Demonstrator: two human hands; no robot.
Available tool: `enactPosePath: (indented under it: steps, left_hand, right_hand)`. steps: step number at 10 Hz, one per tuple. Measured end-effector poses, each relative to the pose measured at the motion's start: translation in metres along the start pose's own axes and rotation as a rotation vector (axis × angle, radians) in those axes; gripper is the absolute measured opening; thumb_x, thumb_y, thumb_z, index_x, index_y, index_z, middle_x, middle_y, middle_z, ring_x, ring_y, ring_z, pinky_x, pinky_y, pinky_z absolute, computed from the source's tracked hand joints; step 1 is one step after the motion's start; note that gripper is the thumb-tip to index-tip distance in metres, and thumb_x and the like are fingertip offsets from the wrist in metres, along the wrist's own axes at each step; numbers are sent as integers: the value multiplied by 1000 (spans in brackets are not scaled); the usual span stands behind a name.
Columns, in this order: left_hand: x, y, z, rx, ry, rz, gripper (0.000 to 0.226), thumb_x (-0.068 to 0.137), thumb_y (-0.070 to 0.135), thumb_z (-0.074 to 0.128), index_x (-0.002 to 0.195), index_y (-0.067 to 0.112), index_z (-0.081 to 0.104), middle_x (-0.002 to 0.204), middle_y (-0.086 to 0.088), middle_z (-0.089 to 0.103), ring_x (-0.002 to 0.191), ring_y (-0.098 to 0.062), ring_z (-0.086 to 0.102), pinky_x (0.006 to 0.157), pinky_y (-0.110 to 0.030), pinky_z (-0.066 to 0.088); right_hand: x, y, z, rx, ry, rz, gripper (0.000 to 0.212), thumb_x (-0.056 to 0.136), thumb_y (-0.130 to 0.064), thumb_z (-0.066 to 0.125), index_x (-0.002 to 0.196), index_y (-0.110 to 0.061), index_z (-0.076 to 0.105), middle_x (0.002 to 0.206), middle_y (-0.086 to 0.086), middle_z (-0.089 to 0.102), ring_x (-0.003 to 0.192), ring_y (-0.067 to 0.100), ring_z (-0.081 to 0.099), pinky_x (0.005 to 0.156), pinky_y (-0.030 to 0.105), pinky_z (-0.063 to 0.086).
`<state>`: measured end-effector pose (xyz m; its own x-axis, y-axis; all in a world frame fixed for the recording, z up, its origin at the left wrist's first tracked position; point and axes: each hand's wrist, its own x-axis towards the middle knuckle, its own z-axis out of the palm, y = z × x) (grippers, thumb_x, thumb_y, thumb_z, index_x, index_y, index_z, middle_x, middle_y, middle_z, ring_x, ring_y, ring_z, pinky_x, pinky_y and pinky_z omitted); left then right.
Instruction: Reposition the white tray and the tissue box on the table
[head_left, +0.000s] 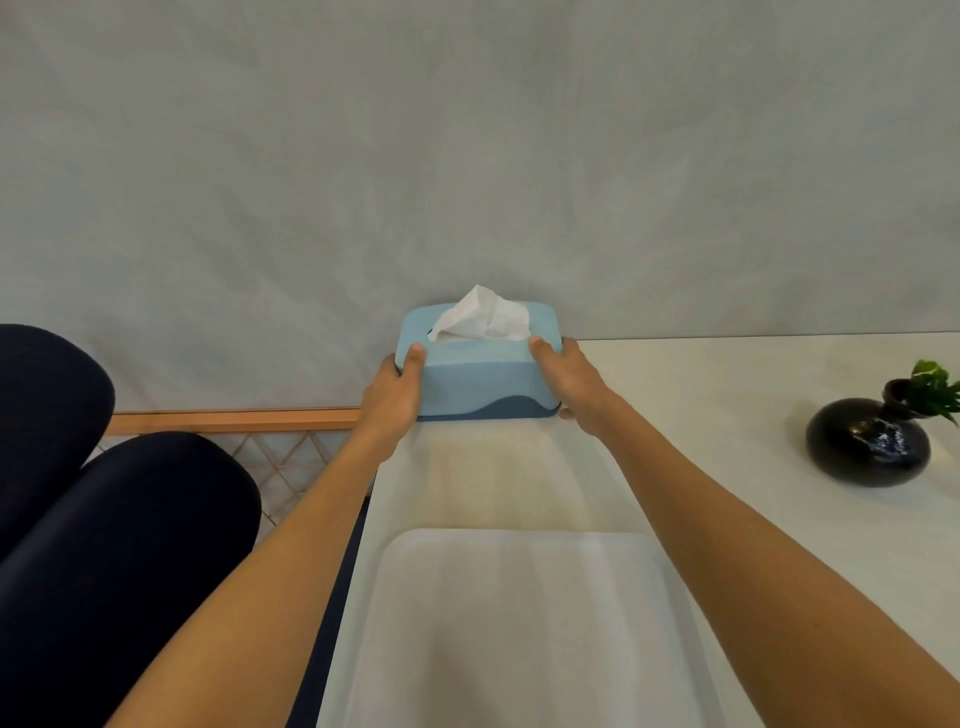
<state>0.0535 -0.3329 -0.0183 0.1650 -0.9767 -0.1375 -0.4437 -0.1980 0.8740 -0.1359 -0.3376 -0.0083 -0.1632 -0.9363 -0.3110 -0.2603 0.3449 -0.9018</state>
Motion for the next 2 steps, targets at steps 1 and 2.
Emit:
enactPosePath:
  steps: [1, 2]
  left_hand:
    - [-14, 2, -2, 49, 27, 14, 61, 99, 50, 23, 148, 12, 25, 146, -14, 43, 125, -31, 45, 97, -40, 38]
    - [-30, 5, -6, 77, 72, 2, 67, 99, 49, 24, 153, 13, 9, 157, -14, 28, 142, -32, 30, 112, -42, 29]
  right_hand:
    - [-10, 3, -12, -17, -46, 34, 66, 96, -49, 33, 150, -16, 14, 148, 10, 37, 126, 30, 43, 86, 37, 39]
    - [-26, 9, -24, -46, -51, 47, 66, 96, -51, 31, 151, -20, 12, 155, 6, 28, 137, 30, 34, 102, 46, 38]
